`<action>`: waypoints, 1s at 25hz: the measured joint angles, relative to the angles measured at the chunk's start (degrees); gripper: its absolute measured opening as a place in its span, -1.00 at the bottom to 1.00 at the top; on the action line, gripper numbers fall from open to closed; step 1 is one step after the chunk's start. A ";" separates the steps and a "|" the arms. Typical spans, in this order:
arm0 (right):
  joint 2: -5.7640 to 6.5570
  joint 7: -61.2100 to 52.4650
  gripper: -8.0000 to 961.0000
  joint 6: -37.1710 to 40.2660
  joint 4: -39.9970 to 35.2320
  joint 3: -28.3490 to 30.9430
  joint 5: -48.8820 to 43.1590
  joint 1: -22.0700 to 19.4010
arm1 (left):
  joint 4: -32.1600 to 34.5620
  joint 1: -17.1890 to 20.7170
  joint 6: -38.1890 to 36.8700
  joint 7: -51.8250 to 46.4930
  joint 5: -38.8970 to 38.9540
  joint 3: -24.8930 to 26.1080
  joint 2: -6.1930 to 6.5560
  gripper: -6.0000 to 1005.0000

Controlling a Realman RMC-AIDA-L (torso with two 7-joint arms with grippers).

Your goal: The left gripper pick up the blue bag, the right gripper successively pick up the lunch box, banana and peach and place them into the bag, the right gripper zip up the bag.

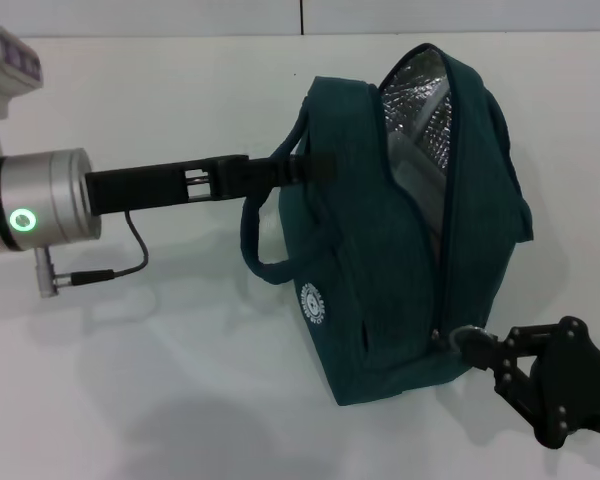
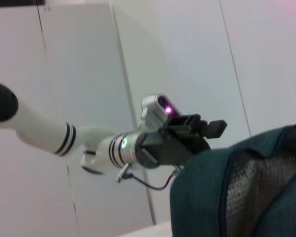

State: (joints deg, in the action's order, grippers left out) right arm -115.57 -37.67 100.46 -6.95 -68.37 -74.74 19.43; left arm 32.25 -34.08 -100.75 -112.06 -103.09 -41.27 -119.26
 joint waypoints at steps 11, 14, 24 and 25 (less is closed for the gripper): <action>-0.13 -0.05 -0.96 3.32 0.28 0.00 2.28 -0.01 | -0.74 2.71 -7.41 13.78 4.68 -0.03 -0.22 0.47; -0.19 0.03 -0.96 4.00 0.29 -0.03 3.21 0.05 | -1.37 4.38 -9.70 19.82 6.32 -0.03 -0.26 0.47; -0.53 -0.05 -0.96 5.47 0.41 -0.10 4.93 2.43 | -8.34 9.89 -10.17 37.16 5.97 -0.04 -0.20 0.44; -0.55 -0.05 -0.96 5.44 0.47 -0.09 5.22 2.61 | -8.89 10.41 -10.12 38.71 5.94 -0.03 -0.20 0.44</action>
State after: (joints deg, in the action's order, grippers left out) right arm -116.12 -37.72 105.90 -6.49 -68.47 -69.52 22.04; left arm 23.36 -23.67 -110.87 -73.35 -97.16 -41.31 -119.47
